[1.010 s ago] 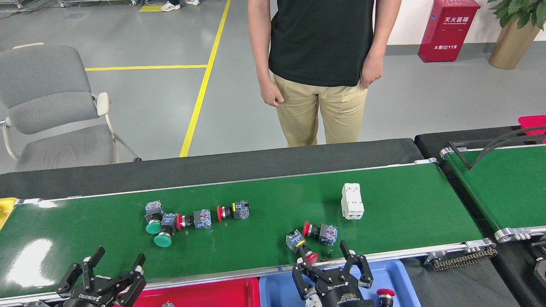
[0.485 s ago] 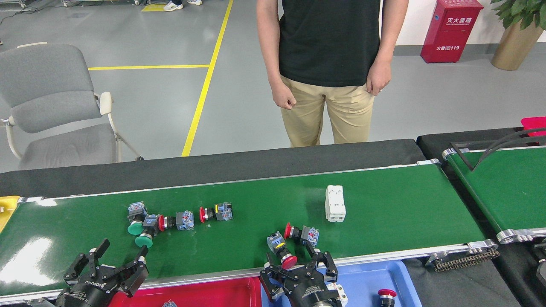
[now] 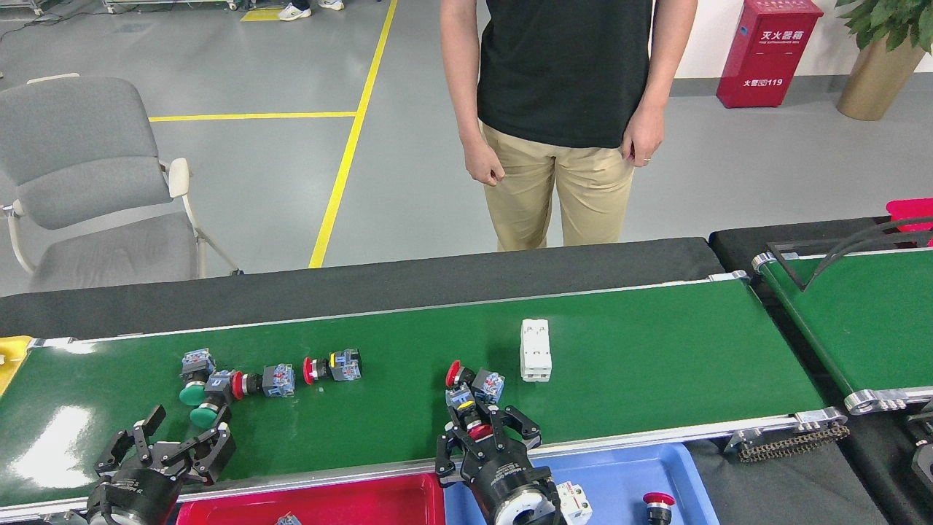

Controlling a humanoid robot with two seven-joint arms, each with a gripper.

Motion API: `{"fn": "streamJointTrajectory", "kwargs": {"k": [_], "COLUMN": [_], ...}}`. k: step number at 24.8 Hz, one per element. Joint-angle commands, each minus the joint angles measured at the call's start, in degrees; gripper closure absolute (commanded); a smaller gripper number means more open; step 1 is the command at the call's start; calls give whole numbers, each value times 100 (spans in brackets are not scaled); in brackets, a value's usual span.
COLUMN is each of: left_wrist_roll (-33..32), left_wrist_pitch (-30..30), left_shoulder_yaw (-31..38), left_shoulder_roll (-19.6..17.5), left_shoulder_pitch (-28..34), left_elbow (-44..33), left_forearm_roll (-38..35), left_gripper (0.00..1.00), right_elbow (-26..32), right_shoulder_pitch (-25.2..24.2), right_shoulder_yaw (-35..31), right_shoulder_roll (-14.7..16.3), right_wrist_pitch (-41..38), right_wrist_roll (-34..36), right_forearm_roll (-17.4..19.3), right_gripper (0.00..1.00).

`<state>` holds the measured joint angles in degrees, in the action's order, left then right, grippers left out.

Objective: Pick switch part from conveyor to tray

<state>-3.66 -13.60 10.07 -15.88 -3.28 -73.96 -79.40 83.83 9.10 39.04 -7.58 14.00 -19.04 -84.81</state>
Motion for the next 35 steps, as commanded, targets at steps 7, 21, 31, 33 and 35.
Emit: {"fn": "streamJointTrajectory", "kwargs": {"k": [7, 21, 31, 33, 35], "left_wrist_roll": [76, 111, 392, 401, 401], "left_wrist_pitch": [420, 982, 385, 156, -187], "left_shoulder_yaw": [-128, -374, -286, -268, -163], "left_shoulder_roll": [-249, -407, -337, -328, -328], "left_shoulder_pitch": [-630, -999, -533, -331, 12], "left_elbow": [743, 1437, 796, 374, -127], "left_forearm_roll": [-5, 4, 171, 188, 224], "left_gripper": [1, 18, 72, 73, 74], "right_elbow": [380, 1118, 1109, 1109, 1109], "right_shoulder_pitch": [66, -250, -1085, -1138, -1156], "right_shoulder_yaw": [1106, 412, -2049, -2295, -2462], "right_shoulder_roll": [-7, 90, 450, 450, 477], "right_wrist_pitch": [-759, -900, -188, -188, -188], "right_wrist_roll": [234, 471, 1543, 1543, 1543], "right_forearm_roll": [0, -9, 44, 44, 44], "right_gripper": [90, 2, 2, 2, 2]}}
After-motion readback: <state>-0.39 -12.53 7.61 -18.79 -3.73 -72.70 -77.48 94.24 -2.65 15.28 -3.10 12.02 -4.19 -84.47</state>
